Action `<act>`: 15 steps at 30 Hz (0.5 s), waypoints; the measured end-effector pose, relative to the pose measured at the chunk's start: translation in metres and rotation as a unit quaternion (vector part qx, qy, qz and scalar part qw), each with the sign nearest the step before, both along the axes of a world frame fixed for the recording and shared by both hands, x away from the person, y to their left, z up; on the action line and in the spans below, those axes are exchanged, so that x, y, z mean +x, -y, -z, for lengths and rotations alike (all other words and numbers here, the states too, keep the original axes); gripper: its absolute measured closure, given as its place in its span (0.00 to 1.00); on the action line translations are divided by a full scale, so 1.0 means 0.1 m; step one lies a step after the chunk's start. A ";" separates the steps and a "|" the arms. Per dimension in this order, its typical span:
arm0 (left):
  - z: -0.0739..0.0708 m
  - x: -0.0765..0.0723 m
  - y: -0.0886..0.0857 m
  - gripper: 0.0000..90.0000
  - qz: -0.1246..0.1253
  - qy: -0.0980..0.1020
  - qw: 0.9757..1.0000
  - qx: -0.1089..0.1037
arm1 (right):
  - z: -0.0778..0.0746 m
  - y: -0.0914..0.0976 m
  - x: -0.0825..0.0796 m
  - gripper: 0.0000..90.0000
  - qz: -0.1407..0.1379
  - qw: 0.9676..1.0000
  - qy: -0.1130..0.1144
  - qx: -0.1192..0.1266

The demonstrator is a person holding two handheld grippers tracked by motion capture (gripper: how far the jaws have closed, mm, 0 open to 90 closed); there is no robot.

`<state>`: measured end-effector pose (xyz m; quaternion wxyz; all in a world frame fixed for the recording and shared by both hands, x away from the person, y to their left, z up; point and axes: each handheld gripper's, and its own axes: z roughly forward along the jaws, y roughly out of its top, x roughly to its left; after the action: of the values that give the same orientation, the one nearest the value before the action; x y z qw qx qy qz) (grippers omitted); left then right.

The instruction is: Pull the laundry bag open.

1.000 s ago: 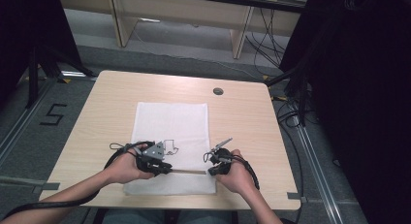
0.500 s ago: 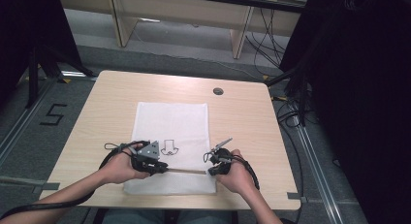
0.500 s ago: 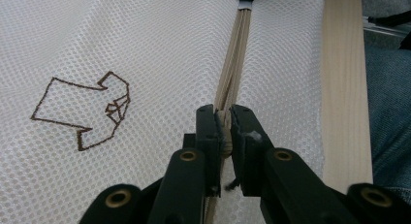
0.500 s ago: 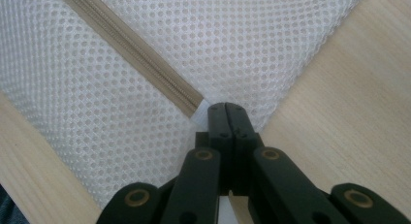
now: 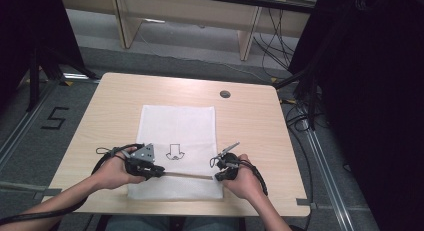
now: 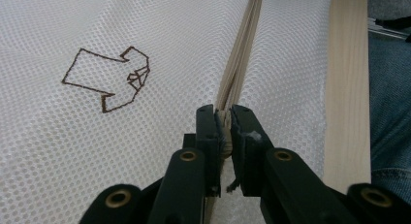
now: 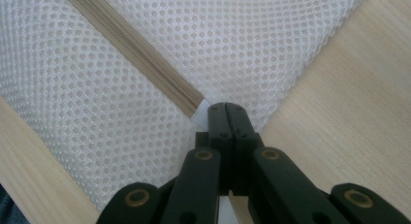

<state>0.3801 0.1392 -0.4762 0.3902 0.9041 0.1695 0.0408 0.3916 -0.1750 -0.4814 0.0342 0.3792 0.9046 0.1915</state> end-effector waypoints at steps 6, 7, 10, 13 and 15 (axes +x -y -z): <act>0.00 -0.01 -0.01 0.92 0.002 0.003 1.000 0.002 | 0.00 0.01 0.00 1.00 -0.001 1.000 0.003 0.001; -0.01 -0.02 -0.01 0.92 0.004 0.006 1.000 0.004 | 0.01 0.01 0.00 1.00 -0.005 1.000 0.004 0.003; 0.00 -0.04 -0.02 0.92 0.002 0.008 1.000 0.003 | 0.00 0.01 0.00 1.00 -0.003 1.000 0.002 0.002; -0.01 -0.04 -0.06 0.92 0.004 0.009 1.000 0.003 | 0.00 0.01 0.01 1.00 -0.004 1.000 0.002 0.003; -0.01 -0.04 -0.08 0.92 0.007 0.016 1.000 0.004 | 0.00 0.01 0.01 1.00 -0.004 1.000 0.002 0.003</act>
<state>0.3766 0.1472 -0.4749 0.3894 0.9060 0.1573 0.0532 0.3921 -0.1761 -0.4818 0.0340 0.3752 0.9055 0.1953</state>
